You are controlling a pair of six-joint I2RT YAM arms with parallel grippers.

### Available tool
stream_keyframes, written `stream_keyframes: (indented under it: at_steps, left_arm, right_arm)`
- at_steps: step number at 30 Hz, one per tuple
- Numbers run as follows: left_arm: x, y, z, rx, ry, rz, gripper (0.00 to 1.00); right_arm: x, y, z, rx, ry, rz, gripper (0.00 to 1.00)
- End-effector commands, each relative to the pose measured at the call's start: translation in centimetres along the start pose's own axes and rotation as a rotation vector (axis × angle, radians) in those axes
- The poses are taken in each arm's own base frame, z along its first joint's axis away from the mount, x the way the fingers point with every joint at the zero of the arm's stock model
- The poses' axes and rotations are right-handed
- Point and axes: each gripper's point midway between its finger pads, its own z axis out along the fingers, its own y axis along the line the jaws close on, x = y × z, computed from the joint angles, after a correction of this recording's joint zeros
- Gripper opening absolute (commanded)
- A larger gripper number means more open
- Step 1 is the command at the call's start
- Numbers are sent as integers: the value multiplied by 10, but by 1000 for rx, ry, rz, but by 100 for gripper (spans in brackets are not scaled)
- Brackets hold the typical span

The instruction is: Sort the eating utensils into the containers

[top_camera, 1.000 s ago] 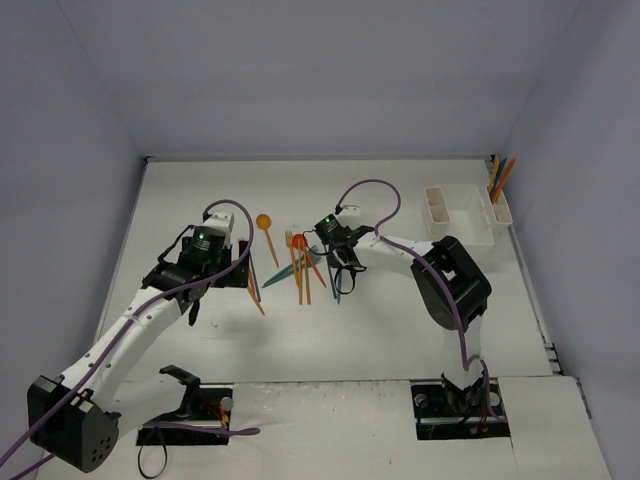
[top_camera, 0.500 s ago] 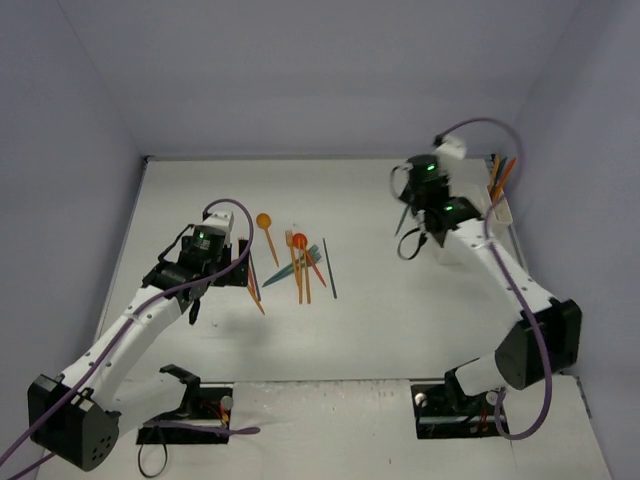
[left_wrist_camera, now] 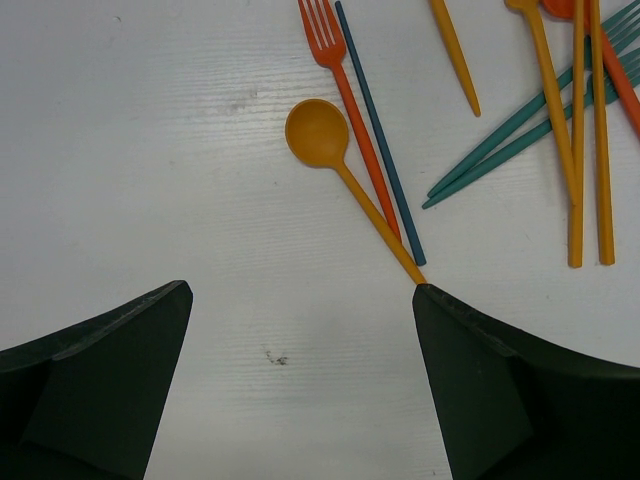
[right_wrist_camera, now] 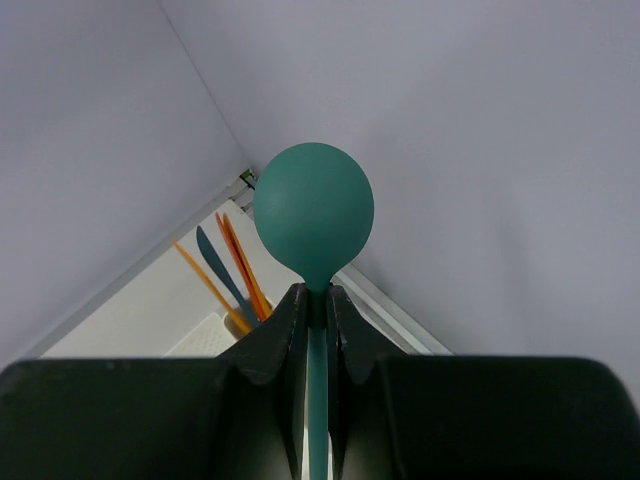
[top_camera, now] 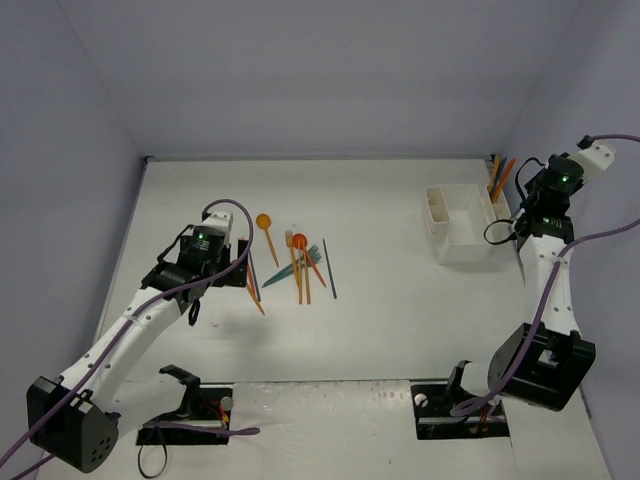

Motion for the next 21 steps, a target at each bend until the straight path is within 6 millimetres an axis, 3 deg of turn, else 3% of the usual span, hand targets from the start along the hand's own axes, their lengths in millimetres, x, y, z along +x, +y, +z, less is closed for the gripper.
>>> stream_keyframes:
  at_steps: [1,10,15,21]
  left_arm:
    - [-23,5,-7,-18,-86,-9,91]
    - [-22,7,-4,-34,-74,-1,91]
    - [-22,8,-2,-40,-70,2,91]
    - [-21,8,-1,-42,-66,3,91]
  right_arm:
    - [-34,17,20,-89,-159,36,0]
    - [11,27,56,-125,-99,48,0]
    - [40,18,58,-104,-61,48,0]
    - [46,9,55,-80,-76,40,0]
